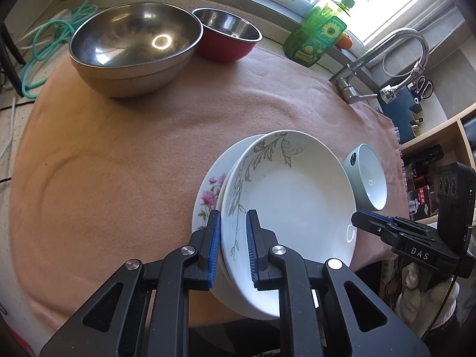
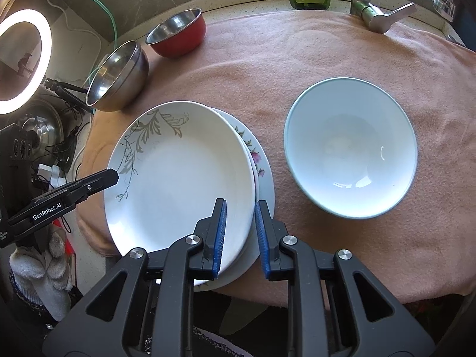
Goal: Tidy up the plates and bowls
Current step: 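Open the right gripper to release the grey-leaf plate, then move the right gripper to the large steel bowl and grip its rim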
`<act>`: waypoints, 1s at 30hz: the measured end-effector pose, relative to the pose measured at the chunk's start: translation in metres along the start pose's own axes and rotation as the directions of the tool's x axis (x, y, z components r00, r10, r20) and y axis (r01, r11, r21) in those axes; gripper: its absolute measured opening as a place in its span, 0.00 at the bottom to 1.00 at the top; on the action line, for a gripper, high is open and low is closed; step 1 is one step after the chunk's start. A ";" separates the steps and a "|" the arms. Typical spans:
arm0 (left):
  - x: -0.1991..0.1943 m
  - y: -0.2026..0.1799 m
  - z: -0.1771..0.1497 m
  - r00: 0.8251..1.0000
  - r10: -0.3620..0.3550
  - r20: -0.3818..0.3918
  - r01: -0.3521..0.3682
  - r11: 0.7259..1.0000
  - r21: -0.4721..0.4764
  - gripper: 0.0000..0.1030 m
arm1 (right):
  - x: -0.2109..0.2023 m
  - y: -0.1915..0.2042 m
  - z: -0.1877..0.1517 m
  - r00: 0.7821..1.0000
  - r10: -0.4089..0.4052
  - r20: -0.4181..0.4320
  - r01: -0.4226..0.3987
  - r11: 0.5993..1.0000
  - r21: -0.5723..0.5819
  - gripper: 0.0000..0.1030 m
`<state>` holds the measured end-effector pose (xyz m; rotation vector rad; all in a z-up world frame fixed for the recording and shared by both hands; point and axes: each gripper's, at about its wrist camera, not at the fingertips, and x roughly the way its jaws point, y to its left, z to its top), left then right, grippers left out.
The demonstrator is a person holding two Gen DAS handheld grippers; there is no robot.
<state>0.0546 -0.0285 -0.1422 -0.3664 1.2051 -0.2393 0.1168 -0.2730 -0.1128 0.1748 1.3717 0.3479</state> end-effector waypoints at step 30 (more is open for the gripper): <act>-0.063 0.079 0.038 0.985 0.073 0.159 -0.058 0.993 -0.100 0.57 | -0.020 0.079 0.063 0.981 0.119 0.151 -0.114 0.993 -0.039 0.83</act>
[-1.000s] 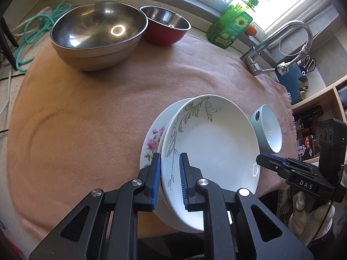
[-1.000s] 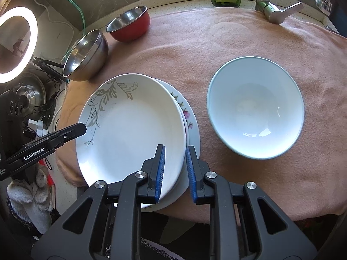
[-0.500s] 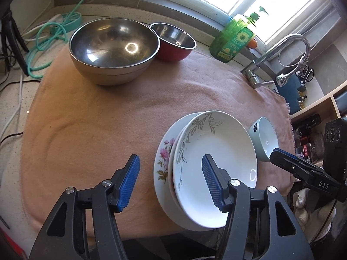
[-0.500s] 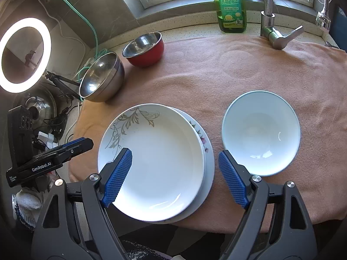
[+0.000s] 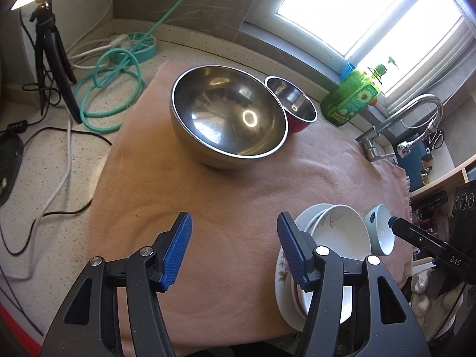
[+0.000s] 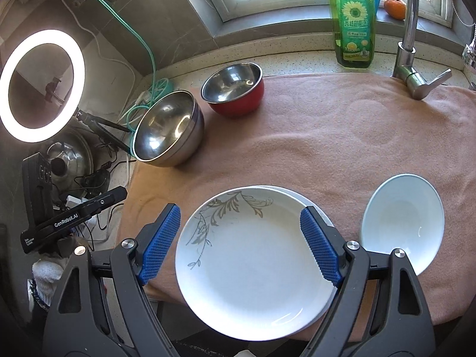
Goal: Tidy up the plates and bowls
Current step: 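Move the right gripper to the large steel bowl and grip its rim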
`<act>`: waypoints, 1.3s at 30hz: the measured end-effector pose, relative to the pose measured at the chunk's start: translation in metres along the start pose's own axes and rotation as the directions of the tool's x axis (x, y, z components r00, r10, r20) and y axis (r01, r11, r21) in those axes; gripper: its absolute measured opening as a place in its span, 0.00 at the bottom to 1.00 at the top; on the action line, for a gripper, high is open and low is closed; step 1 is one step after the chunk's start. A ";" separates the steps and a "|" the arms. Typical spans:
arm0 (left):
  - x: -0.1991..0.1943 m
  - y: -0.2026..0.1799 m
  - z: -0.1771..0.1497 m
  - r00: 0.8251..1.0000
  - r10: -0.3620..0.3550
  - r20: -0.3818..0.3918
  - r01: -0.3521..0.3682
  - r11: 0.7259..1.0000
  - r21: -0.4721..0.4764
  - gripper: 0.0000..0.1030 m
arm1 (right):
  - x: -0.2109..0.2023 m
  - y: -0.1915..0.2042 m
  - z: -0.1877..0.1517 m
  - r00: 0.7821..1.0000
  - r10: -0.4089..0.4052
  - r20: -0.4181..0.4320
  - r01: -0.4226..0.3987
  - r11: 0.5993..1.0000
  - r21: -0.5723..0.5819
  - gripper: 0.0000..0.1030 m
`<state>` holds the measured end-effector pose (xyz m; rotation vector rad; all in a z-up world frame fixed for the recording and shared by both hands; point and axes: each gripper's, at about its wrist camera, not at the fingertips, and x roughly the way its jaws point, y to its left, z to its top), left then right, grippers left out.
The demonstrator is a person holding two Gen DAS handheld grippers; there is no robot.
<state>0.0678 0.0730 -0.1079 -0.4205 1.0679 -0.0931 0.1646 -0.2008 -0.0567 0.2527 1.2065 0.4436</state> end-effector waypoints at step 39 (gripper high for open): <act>0.046 0.073 0.106 0.999 -0.053 -0.001 0.052 0.993 -0.105 0.49 | 0.127 0.050 0.098 0.991 0.086 -0.098 -0.076 0.992 0.104 0.59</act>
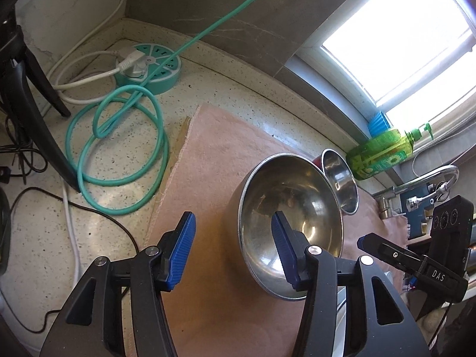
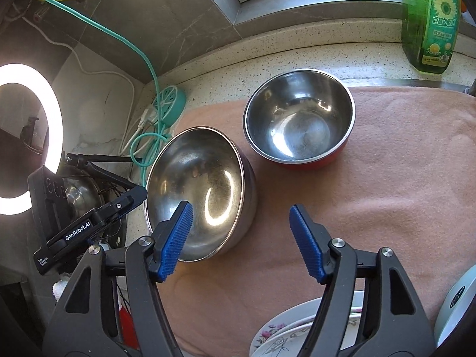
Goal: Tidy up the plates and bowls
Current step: 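Move the right gripper to the large steel bowl and grip its rim, then lift the large steel bowl and carry it beside the plate stack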
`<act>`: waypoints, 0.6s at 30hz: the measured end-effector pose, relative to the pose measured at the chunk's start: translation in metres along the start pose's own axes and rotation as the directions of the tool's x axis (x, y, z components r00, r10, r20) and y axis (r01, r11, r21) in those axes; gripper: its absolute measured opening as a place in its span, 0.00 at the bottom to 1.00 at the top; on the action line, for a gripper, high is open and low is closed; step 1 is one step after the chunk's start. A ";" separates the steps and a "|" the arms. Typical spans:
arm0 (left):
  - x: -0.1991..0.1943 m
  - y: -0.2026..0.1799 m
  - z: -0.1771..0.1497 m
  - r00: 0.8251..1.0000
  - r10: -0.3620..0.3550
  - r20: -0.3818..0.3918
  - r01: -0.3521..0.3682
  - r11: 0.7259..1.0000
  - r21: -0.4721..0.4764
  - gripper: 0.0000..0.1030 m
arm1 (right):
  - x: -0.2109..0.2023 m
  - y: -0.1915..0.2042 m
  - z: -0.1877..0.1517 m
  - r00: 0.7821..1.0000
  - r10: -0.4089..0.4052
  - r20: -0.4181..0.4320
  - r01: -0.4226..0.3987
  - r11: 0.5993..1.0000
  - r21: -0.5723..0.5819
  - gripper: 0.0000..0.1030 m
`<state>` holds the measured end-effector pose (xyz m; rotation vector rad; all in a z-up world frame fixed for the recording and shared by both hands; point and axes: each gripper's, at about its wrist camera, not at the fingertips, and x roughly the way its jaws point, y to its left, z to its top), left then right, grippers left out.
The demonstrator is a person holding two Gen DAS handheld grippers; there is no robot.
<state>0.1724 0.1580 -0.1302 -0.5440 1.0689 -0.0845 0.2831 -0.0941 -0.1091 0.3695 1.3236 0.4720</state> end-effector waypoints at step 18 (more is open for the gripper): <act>0.021 -0.007 0.005 0.999 0.011 -0.037 -0.010 1.000 0.017 0.12 | 0.027 -0.004 0.005 0.997 0.014 -0.072 -0.014 1.000 0.001 0.12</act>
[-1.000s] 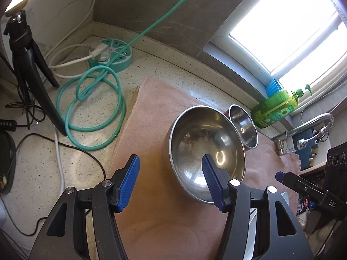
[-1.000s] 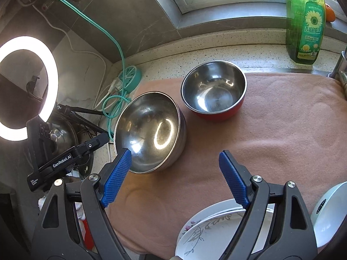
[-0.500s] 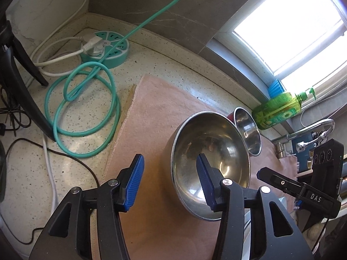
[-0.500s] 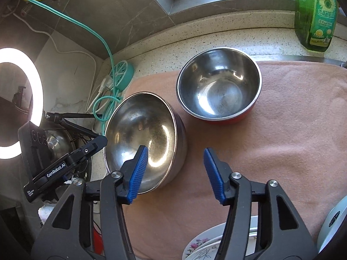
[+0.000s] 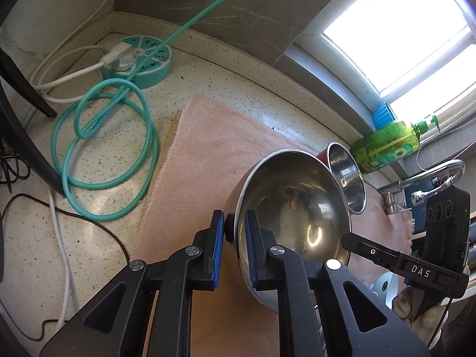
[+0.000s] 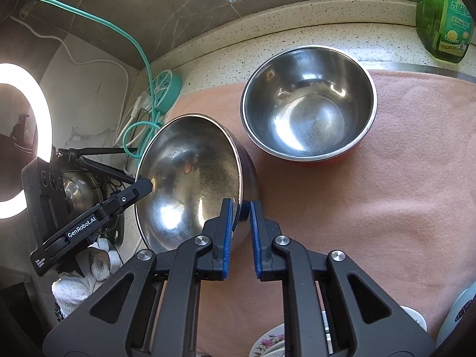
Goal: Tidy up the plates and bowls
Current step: 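Lift the large steel bowl and carry it beside the plate stack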
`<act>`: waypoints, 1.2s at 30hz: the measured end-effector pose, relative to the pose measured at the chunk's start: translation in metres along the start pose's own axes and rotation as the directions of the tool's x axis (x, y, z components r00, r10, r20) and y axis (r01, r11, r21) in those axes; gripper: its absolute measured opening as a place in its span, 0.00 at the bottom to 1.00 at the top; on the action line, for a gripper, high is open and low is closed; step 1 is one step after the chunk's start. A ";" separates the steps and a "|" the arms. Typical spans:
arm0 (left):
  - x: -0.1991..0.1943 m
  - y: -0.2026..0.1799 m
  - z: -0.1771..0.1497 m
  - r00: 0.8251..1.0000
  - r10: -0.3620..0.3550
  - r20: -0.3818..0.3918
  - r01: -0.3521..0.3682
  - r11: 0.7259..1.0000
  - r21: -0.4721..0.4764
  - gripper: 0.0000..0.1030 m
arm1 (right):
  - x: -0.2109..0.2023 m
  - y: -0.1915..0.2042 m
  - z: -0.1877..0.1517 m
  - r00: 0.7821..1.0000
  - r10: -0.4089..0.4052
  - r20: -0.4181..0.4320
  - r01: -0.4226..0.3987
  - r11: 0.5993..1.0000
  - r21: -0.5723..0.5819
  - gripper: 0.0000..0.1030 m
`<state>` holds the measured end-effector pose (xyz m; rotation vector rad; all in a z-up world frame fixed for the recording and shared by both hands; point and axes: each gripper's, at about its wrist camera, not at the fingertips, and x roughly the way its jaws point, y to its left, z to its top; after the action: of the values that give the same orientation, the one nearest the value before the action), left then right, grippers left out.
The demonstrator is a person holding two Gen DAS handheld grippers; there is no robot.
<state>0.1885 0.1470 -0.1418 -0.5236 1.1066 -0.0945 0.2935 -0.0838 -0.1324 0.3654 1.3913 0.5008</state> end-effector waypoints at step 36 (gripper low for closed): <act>-0.061 -0.005 -0.071 0.998 0.024 0.058 -0.022 0.999 -0.030 0.12 | -0.038 0.021 -0.074 0.997 0.059 -0.056 -0.066 0.991 -0.118 0.12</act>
<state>0.0995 0.1371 -0.1138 -0.5363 1.0581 -0.0428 0.2139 -0.0897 -0.1012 0.3014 1.3963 0.6460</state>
